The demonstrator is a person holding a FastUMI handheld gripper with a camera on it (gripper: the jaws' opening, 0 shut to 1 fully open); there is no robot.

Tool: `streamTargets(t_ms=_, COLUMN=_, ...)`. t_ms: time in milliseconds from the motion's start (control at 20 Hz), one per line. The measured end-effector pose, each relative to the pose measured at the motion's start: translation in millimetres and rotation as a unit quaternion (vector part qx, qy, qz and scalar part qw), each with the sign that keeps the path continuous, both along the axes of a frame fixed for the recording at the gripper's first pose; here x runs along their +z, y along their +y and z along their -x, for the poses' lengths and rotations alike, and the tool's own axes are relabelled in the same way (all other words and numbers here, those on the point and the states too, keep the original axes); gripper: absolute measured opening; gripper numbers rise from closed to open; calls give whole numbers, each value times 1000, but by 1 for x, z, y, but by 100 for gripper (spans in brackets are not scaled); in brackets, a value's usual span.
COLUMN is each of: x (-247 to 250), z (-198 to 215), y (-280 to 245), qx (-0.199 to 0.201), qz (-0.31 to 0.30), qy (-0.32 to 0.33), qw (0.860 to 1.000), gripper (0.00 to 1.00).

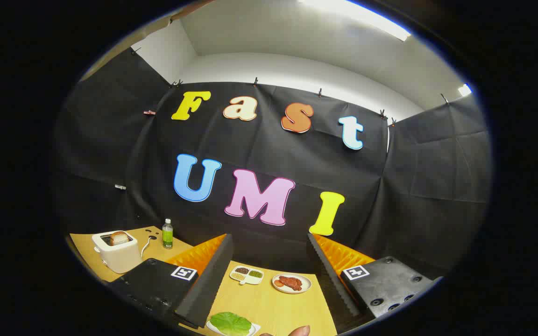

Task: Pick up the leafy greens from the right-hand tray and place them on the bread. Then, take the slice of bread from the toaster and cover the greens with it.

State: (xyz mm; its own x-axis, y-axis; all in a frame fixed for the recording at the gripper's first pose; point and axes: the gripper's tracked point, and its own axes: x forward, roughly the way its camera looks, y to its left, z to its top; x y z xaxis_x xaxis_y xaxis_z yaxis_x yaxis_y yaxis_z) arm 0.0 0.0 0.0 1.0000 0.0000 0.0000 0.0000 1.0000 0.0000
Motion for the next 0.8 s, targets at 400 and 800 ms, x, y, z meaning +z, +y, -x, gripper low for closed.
streamTargets(t_ms=400, x=-5, z=-2, y=3, qx=4, qz=-22, qy=2, qw=1000, gripper=97)
streamTargets(t_ms=800, x=-15, z=6, y=-5, qx=-1, qz=-5, qy=20, qw=1000, gripper=97)
